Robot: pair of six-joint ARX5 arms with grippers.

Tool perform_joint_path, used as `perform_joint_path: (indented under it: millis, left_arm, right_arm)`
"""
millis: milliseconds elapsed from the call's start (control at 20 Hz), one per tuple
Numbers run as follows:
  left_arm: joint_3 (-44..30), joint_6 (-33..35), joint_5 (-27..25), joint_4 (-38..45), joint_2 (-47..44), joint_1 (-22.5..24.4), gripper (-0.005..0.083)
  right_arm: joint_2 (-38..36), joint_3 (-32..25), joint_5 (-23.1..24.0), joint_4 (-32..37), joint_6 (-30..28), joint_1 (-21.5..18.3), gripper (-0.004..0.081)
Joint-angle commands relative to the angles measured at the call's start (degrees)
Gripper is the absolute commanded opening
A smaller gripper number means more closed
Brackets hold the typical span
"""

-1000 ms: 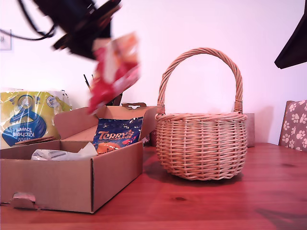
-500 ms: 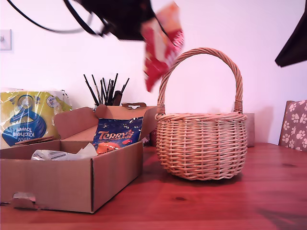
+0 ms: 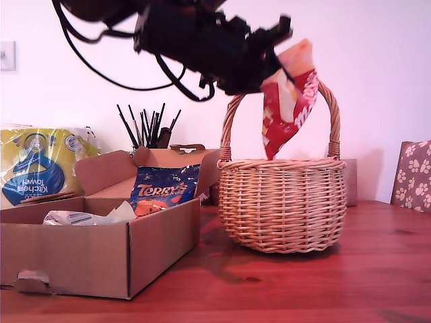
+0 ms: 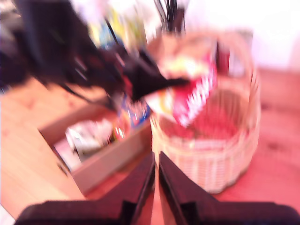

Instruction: Move the bags of Easter eggs from the cardboard box on the left into the woven basket on the right side.

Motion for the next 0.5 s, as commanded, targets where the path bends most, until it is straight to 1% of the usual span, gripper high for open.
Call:
perform_joint_path:
  millis: [0,50,100,150,200,250,300,450]
  left_arm:
    - [-0.5,1.8,-0.7,1.3,1.7,0.2,0.0045]
    - [-0.5,2.2,-1.7,1.2,1.7,0.2,0.0062]
    - [-0.5,3.1,-2.0,1.2,1.8,0.2,0.0137]
    - [-0.5,3.4,-2.0,1.6,1.8,0.2,0.0266]
    - [-0.5,3.4,-1.9,2.6,1.8,0.2,0.0436]
    - [-0.4,3.4,-1.9,3.3,1.8,0.2,0.0570]
    - [-0.4,3.5,-1.9,3.7,1.8,0.2,0.0638]
    - [-0.4,3.7,-1.9,3.7,1.7,0.1,0.0639]
  right_arm:
    - [-0.2,-0.2,-0.2,-0.5,0.1,-0.1,-0.0011]
    - [-0.3,-0.2,-0.2,-0.5,0.1,-0.1,-0.0011]
    - [-0.4,-0.2,-0.2,-0.7,0.1,-0.1,-0.0011]
    - [-0.4,-0.2,-0.2,-0.8,0.1,-0.1,-0.0011]
    - [-0.4,-0.2,-0.6,-0.8,0.1,-0.1,-0.0011]
    - [-0.4,-0.2,-0.9,-0.9,0.1,-0.1,-0.0011]
    - [-0.4,-0.2,-1.1,-1.0,0.1,-0.1,-0.0011]
    - [-0.4,-0.2,-1.2,-2.0,0.1,-0.1,-0.0011]
